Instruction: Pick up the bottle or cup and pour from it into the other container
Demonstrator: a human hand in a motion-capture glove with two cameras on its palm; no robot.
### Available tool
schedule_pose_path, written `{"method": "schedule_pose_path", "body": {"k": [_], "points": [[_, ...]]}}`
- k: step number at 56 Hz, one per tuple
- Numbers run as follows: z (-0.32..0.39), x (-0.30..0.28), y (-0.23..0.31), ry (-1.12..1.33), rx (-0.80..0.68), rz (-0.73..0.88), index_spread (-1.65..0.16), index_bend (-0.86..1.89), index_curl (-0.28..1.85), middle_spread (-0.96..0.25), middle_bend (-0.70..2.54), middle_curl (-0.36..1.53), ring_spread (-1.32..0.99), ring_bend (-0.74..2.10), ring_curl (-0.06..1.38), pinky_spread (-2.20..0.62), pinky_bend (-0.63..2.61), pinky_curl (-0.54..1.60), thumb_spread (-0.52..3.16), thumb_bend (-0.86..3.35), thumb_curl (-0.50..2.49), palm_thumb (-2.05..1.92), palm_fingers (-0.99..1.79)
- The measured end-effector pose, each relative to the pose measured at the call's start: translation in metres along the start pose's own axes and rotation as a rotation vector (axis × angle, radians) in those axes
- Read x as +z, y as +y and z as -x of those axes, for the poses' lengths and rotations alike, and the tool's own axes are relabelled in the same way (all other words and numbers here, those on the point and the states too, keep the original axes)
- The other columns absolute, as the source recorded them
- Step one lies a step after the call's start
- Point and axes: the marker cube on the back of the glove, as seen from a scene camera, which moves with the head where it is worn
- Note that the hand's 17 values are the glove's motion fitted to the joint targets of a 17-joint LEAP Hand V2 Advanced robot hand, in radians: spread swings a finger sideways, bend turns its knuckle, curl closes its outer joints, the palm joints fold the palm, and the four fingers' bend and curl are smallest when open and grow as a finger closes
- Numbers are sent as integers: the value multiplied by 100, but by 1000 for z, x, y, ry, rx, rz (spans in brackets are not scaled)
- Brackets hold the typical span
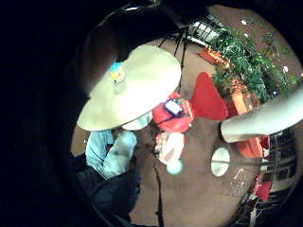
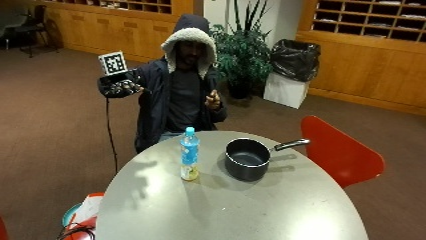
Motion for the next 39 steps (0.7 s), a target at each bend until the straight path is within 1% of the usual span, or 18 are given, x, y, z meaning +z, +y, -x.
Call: {"method": "schedule_pose_path", "body": {"k": [3, 6, 11, 14, 16, 18, 21, 25, 31, 36, 39], "points": [[-1, -1, 3, -3, -30, 47, -25, 33, 12, -3, 30, 10, 9, 16, 3, 21, 29, 9, 48, 11, 10, 25, 42], [1, 0, 5, -4, 53, 62, -30, 33, 17, -3, 31, 13, 12, 17, 6, 26, 29, 13, 59, 8, 13, 27, 41], [1, 3, 1, -4, 80, 27, -34, 31, 21, -4, 31, 17, 14, 17, 7, 31, 29, 17, 71, 4, 17, 29, 39], [-2, 6, -4, -6, 34, -21, -36, 28, 23, -4, 31, 19, 15, 17, 8, 33, 29, 18, 75, 2, 20, 30, 38], [-4, 8, -3, -15, 9, -5, -36, 22, 22, -4, 32, 20, 16, 18, 9, 34, 30, 20, 77, 1, 21, 31, 36], [-4, 10, -2, -27, 14, 15, -37, 17, 23, -4, 32, 21, 16, 19, 9, 34, 31, 21, 78, -1, 23, 31, 33], [-5, 17, -9, -45, 30, -5, -37, 13, 22, -4, 32, 23, 17, 19, 10, 35, 33, 23, 80, -2, 24, 32, 30], [-7, 27, -12, -85, -12, 40, -37, 11, 21, -2, 31, 24, 18, 19, 12, 36, 38, 26, 81, -3, 26, 31, 24], [-4, 49, -33, -134, 42, 14, -36, 11, 20, 1, 29, 26, 20, 20, 14, 36, 42, 29, 81, -4, 28, 30, 18], [4, 75, -62, -195, 146, -60, -35, 10, 19, 3, 29, 27, 21, 19, 15, 37, 46, 31, 80, -4, 30, 29, 13], [8, 93, -83, -238, 138, -113, -34, 11, 18, 5, 29, 27, 22, 19, 15, 38, 48, 31, 79, -4, 31, 29, 10]]}}
